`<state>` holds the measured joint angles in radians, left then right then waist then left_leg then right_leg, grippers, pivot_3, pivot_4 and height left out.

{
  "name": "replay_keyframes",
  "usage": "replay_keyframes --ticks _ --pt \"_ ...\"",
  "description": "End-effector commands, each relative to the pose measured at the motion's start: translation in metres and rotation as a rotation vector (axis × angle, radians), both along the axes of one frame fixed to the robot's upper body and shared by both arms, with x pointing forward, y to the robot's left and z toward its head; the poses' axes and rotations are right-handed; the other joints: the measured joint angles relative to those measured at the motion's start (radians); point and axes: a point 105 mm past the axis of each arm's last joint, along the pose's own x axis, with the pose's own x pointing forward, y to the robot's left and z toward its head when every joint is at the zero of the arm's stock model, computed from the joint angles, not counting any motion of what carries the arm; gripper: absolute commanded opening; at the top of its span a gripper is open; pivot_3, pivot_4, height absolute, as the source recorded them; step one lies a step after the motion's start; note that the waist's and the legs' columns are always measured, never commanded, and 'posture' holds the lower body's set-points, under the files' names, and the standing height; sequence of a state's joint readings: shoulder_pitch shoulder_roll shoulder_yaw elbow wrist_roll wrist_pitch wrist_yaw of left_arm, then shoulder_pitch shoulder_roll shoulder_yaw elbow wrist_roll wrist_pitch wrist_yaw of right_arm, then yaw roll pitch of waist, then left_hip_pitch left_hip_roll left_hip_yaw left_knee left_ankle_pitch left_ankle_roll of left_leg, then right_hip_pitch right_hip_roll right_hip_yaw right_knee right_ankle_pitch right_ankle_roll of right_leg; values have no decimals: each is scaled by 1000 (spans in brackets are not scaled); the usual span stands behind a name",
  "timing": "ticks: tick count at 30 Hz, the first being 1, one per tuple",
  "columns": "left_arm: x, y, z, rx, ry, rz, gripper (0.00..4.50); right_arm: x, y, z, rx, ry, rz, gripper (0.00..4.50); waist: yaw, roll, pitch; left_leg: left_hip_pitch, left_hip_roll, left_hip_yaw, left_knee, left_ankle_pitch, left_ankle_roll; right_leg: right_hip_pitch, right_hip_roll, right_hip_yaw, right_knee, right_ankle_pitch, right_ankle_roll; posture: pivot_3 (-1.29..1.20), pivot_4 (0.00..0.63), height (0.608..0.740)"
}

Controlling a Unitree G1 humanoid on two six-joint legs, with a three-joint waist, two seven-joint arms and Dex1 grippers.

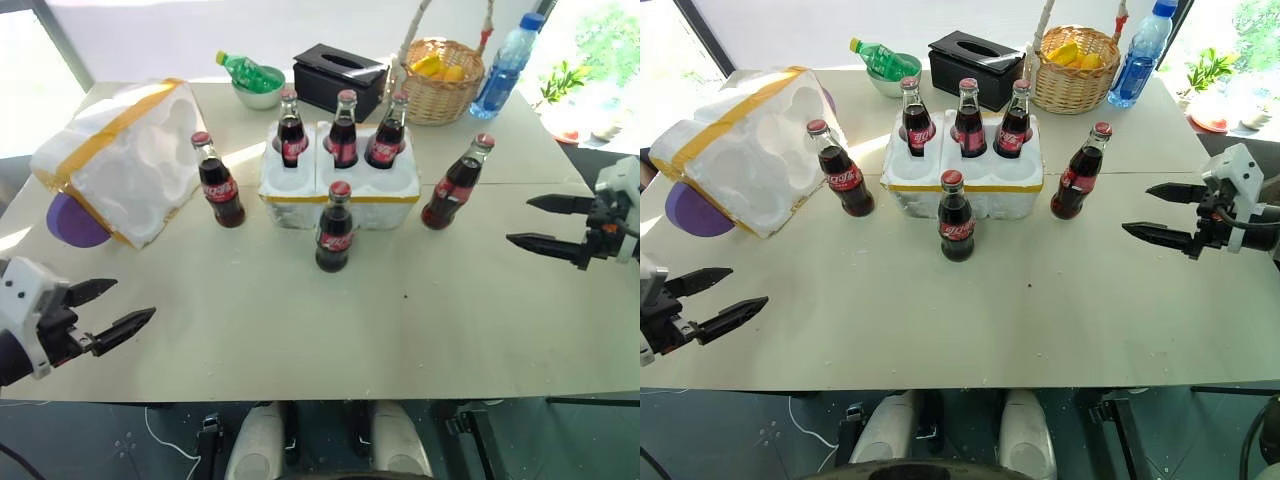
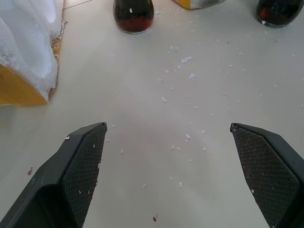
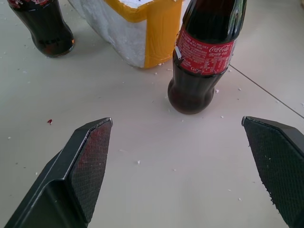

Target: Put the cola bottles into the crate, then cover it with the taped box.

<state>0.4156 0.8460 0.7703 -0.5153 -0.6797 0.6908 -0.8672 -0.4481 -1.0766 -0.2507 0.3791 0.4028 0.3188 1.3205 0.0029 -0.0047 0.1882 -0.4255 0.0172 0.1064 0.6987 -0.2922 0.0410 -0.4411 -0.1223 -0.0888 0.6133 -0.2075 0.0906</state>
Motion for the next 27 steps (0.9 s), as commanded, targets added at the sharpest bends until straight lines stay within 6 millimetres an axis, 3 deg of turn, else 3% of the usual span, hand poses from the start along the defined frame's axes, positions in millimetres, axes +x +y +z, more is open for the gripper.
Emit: replay_keyframes --ticks 1,13,17,21,27 --pt "-1 -5 6 12 -32 -20 4370 2 0 11 -9 -46 4 4500 0 0 0 0 0 0 0 0 0 0 0 0 0 0 0 0 150 740" --pt "19 -8 15 -58 -117 40 4370 -1 3 16 29 -42 6 4500 4 0 0 0 0 0 0 1 -1 1 0 0 1 0 0 0 150 740" --pt "40 -12 23 -88 -186 72 4370 -13 23 38 104 -60 57 4500 9 1 -1 0 0 0 1 2 -2 1 0 0 2 1 1 0 150 740" --pt "84 -20 35 -157 -267 101 4370 -43 57 68 175 -61 173 4500 18 2 -1 1 0 -1 1 1 -1 2 0 0 2 2 4 0 150 740" --pt "133 -42 38 -196 -282 27 4370 -79 100 82 219 -44 291 4500 12 0 -2 2 0 -2 1 1 -1 5 1 -1 2 3 4 0 150 740"
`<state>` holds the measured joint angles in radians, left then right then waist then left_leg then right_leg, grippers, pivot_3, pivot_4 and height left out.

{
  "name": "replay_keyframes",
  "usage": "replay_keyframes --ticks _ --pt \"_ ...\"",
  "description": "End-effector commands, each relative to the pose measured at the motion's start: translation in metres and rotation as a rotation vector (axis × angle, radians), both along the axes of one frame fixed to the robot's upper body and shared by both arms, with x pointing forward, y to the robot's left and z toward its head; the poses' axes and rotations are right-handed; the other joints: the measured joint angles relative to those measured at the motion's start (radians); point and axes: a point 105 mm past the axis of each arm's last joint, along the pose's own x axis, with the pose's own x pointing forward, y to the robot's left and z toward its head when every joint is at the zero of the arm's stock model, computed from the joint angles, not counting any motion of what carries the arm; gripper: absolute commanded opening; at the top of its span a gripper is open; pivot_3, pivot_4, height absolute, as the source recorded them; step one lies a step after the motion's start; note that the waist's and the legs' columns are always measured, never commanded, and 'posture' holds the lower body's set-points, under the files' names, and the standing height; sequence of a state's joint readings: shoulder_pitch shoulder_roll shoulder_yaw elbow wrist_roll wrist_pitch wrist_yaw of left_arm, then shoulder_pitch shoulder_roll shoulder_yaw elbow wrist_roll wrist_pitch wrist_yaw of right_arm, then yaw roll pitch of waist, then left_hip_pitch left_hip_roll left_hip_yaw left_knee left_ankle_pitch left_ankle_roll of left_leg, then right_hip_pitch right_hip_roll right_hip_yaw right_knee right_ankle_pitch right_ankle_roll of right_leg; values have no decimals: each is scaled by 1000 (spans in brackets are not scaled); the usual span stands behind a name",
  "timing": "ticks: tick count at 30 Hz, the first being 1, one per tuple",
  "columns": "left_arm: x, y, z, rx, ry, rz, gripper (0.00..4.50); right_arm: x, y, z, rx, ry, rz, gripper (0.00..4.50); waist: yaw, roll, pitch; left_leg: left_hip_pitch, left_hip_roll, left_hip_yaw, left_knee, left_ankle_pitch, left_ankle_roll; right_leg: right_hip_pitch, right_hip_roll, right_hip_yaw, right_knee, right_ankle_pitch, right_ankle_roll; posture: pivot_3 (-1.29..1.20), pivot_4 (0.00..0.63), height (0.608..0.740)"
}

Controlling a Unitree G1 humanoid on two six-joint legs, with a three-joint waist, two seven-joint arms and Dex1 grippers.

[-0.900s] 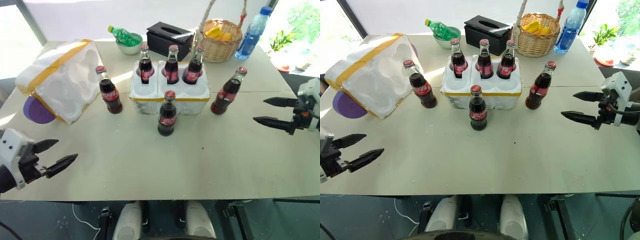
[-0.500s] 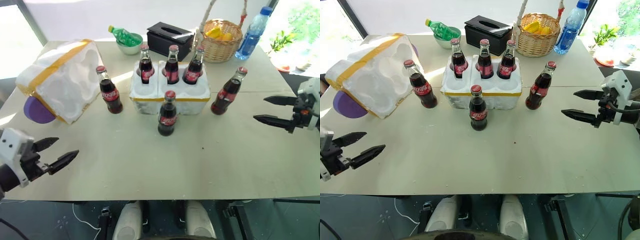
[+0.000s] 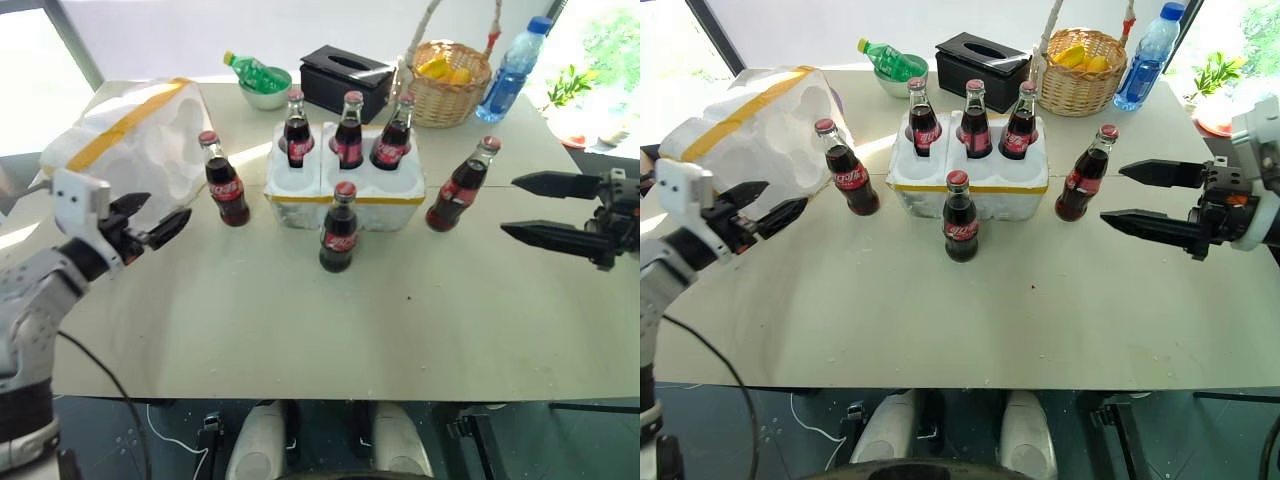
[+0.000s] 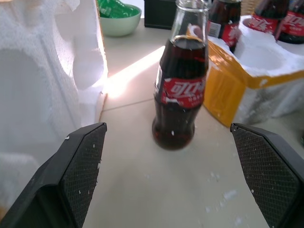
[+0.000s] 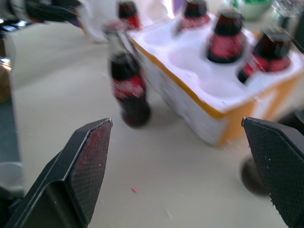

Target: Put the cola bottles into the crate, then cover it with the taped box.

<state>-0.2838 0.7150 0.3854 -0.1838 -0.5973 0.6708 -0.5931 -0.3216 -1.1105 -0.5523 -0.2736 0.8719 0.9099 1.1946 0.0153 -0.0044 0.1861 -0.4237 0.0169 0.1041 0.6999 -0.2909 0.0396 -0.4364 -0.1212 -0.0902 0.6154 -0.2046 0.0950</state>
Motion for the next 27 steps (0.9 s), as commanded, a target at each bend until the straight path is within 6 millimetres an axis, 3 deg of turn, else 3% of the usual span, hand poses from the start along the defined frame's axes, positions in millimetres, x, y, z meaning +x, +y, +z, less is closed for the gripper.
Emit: replay_keyframes --ticks 1,6,14,20,23,27 --pt "20 -13 1 20 -23 -49 4370 -18 18 12 14 -36 37 4500 -1 0 0 0 0 0 0 0 0 0 0 0 0 0 0 0 150 740" --pt "48 -33 -9 57 -7 -136 4370 -25 30 6 28 -37 29 4500 -1 -1 0 0 0 0 0 0 0 0 0 0 0 0 0 0 150 740" --pt "91 -47 -18 101 -4 -152 4370 -24 35 5 63 -52 18 4500 1 -2 1 0 0 0 0 0 1 0 0 0 0 0 1 0 150 740" --pt "103 -58 -20 107 -35 -172 4370 -19 41 6 73 -66 19 4500 -3 -4 1 0 0 0 1 0 2 1 0 0 -1 1 2 0 150 740" --pt "99 -54 -18 100 -44 -180 3020 -17 44 6 75 -66 22 4500 -3 -4 2 0 0 0 1 0 1 0 1 0 0 1 2 0 150 740" --pt "82 -45 -9 91 -45 -223 2887 -14 47 6 72 -64 18 4500 -6 -5 2 0 0 0 1 0 1 0 1 0 -1 1 2 0 150 740"
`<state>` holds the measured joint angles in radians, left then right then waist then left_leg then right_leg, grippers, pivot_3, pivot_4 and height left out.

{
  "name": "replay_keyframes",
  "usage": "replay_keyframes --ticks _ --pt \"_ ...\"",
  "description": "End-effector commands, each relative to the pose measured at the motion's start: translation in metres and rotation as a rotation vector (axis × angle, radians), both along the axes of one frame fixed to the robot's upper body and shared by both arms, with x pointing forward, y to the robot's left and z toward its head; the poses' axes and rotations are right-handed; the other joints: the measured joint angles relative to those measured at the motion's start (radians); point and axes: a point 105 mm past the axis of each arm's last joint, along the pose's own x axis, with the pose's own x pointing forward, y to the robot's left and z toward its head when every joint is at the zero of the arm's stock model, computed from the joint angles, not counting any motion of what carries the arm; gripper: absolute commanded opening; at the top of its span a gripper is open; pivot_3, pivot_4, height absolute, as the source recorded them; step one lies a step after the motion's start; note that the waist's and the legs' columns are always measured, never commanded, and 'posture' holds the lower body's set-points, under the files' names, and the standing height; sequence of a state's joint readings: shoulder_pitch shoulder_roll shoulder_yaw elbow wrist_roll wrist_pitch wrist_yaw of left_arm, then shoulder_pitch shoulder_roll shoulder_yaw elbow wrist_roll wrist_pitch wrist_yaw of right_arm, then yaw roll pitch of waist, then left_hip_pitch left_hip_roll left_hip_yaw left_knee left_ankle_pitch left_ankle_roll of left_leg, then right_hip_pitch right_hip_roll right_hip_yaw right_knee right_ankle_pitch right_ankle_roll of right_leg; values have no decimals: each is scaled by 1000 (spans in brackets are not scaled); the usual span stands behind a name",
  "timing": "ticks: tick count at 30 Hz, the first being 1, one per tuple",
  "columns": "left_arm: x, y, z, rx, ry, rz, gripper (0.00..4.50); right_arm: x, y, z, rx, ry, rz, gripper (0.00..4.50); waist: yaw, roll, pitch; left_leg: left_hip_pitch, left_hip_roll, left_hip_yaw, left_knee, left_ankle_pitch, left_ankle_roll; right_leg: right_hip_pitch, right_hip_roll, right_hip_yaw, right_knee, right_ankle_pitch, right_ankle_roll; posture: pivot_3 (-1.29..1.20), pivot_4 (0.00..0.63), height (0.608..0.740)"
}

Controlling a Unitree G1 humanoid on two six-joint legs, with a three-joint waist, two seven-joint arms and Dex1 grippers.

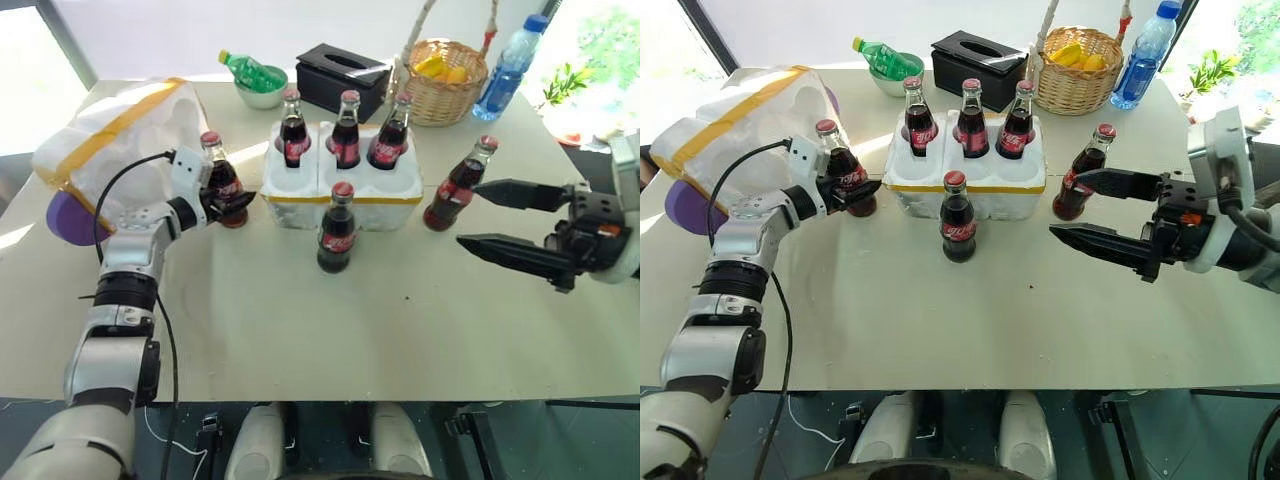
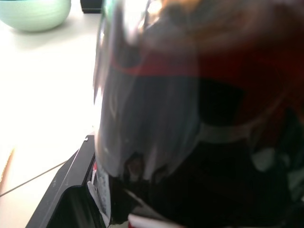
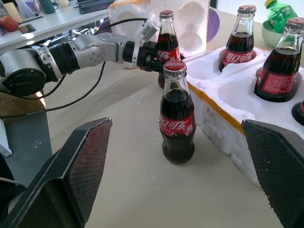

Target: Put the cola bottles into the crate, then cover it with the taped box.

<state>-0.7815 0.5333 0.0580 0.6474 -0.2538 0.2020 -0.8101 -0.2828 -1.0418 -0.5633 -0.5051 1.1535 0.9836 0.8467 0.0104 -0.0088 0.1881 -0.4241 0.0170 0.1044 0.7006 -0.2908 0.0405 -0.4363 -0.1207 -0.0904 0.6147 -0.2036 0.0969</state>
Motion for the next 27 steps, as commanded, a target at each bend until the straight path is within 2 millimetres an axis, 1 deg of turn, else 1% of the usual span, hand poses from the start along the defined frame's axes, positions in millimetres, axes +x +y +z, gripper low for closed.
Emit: replay_keyframes --ticks 1,2,5,7,8,9,10,11,13,14,15,17,19,21,23,24,27 --pt "-18 12 32 -20 -66 -49 2887 -1 4 8 0 -47 7 4500 -4 -1 0 0 0 0 0 0 0 0 0 0 0 0 0 0 150 740" --pt "-24 13 35 -26 -60 -68 2887 0 4 8 1 -46 5 4500 -3 -1 0 0 0 0 0 0 0 -1 0 0 0 0 0 0 150 740" --pt "-53 10 53 -66 -8 -194 2887 2 5 6 -4 -41 1 4500 -2 -2 1 -2 1 0 0 0 -1 -2 0 0 0 0 0 0 150 740" --pt "-76 1 66 -69 42 -324 2887 3 5 5 -6 -37 -5 4500 3 -3 2 -2 1 0 0 0 -1 -2 0 0 0 0 0 0 150 740" --pt "-85 -7 81 -84 48 -400 2887 5 6 4 -6 -36 -10 4500 5 -4 2 -3 1 0 0 0 -1 -2 0 0 0 0 0 0 150 740" --pt "-91 -13 90 -94 52 -448 2887 5 6 3 -7 -35 -13 4500 8 -4 2 -3 0 -1 0 0 -1 -2 0 0 0 0 0 0 150 740" --pt "-92 -18 100 -110 46 -474 2887 6 7 2 -7 -36 -15 4500 14 -4 2 -3 0 -1 1 0 -1 -2 0 0 0 0 0 0 150 740" --pt "-88 -25 113 -138 17 -494 2887 6 8 1 -6 -36 -17 4500 20 -4 2 -3 -1 -1 1 0 -1 -1 -1 0 -1 0 0 0 150 740" --pt "-73 -38 131 -173 -27 -506 2887 6 9 -1 -6 -38 -22 4500 33 -4 3 -3 -1 -1 3 0 0 1 -1 0 -1 0 0 0 150 740" --pt "-68 -43 136 -179 -40 -509 2887 7 10 -2 -6 -39 -24 4500 34 -4 3 -3 -1 -2 4 0 0 1 0 0 -1 0 0 0 150 740" --pt "-58 -50 138 -166 -63 -503 2887 7 10 -2 -6 -42 -31 4500 32 -4 2 -2 -1 -2 4 0 0 3 0 0 -1 0 1 0 150 740" --pt "-40 -62 140 -147 -96 -487 2887 8 10 -3 -2 -46 -43 4500 29 -4 2 -1 -2 -1 5 0 1 4 0 0 -1 1 2 0 150 740" --pt "-26 -70 139 -132 -115 -468 2887 8 11 -4 1 -49 -49 4500 28 -4 2 0 -2 -1 5 0 1 4 0 0 0 1 2 0 150 740" --pt "-13 -81 133 -112 -125 -465 2887 7 12 -6 8 -49 -53 4500 24 -4 2 -1 -2 0 5 0 1 3 2 0 -1 1 2 0 150 740" --pt "-5 -92 125 -101 -116 -475 2887 7 13 -8 15 -46 -59 4500 24 -5 3 -2 -2 0 5 0 1 1 4 0 -1 1 2 0 150 740" --pt "-3 -95 122 -93 -113 -479 2887 7 13 -9 17 -46 -62 4500 25 -5 3 -3 -2 0 4 0 1 0 4 0 -1 1 2 0 150 740" --pt "5 -100 105 -21 -112 -471 2887 8 15 -11 27 -44 -70 4500 25 -6 3 -3 -2 1 4 0 1 0 3 0 -1 1 2 0 150 740"
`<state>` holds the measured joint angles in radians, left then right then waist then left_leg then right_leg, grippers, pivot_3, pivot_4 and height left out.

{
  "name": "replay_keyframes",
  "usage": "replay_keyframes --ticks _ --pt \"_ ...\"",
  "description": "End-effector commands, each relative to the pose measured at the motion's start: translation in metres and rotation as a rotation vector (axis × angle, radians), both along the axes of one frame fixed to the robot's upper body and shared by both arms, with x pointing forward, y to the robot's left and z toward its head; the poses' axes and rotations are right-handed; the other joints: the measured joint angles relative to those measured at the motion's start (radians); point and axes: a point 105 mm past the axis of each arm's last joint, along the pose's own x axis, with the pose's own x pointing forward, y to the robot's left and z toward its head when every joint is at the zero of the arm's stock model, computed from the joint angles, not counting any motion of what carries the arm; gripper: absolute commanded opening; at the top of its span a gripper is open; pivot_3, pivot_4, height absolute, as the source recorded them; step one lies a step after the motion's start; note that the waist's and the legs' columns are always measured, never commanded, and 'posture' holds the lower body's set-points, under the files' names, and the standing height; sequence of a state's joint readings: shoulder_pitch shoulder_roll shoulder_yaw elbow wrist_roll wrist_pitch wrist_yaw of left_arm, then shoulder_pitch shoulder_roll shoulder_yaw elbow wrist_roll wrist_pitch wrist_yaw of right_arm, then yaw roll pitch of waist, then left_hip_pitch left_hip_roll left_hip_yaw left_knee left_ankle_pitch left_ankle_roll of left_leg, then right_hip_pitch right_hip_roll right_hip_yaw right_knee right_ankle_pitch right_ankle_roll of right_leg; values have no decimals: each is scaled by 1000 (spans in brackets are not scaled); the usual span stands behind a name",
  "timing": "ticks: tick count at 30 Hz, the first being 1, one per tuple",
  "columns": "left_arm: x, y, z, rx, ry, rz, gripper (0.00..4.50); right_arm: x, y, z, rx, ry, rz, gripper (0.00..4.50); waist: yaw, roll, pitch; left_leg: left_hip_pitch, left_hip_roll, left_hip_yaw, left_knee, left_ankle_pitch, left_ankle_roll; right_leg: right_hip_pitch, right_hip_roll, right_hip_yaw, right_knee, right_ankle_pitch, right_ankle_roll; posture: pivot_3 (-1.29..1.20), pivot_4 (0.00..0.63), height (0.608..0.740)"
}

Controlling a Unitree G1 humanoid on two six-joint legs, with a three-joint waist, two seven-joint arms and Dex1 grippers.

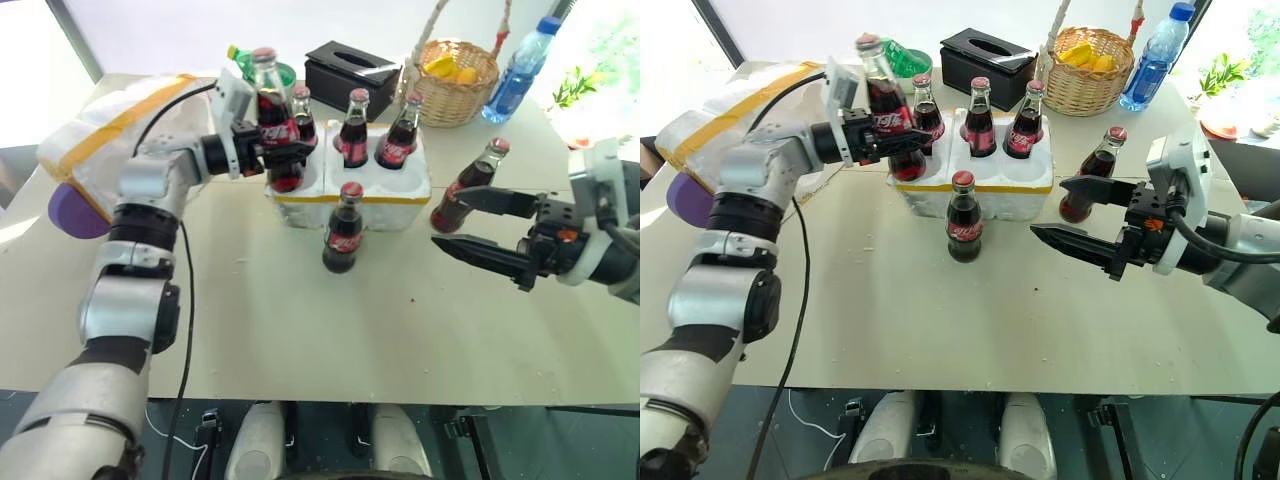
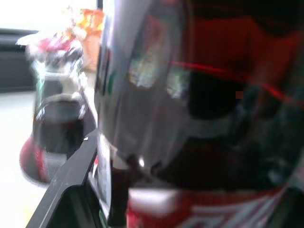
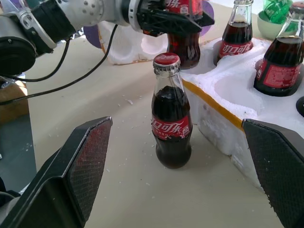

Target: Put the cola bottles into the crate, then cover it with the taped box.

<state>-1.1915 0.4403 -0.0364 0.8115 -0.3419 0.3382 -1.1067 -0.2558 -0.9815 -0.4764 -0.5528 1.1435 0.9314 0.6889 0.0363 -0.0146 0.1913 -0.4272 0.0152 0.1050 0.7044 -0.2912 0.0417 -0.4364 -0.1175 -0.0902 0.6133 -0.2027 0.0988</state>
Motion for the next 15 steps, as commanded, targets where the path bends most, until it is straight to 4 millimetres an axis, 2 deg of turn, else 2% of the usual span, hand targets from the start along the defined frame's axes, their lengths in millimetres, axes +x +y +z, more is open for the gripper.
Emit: replay_keyframes --ticks 1,4,8,15 --pt "5 -1 6 67 -104 16 2887 -3 5 6 10 -50 4 4500 -1 0 0 0 0 1 0 0 0 0 0 0 0 0 0 0 150 740" --pt "13 -5 -4 57 -105 57 2887 -3 6 3 19 -49 0 4500 1 0 0 1 1 0 0 -1 1 1 -1 0 0 0 0 0 150 740" --pt "22 -5 -5 -3 -99 134 2887 -1 6 0 27 -44 -10 4500 -1 0 0 1 1 -1 1 -3 6 1 -2 0 1 0 0 0 150 740" --pt "23 -5 -33 55 -48 132 2887 5 8 -3 29 -43 -2 4500 -2 0 0 0 1 0 1 -1 2 -1 -1 0 1 0 0 0 150 740"
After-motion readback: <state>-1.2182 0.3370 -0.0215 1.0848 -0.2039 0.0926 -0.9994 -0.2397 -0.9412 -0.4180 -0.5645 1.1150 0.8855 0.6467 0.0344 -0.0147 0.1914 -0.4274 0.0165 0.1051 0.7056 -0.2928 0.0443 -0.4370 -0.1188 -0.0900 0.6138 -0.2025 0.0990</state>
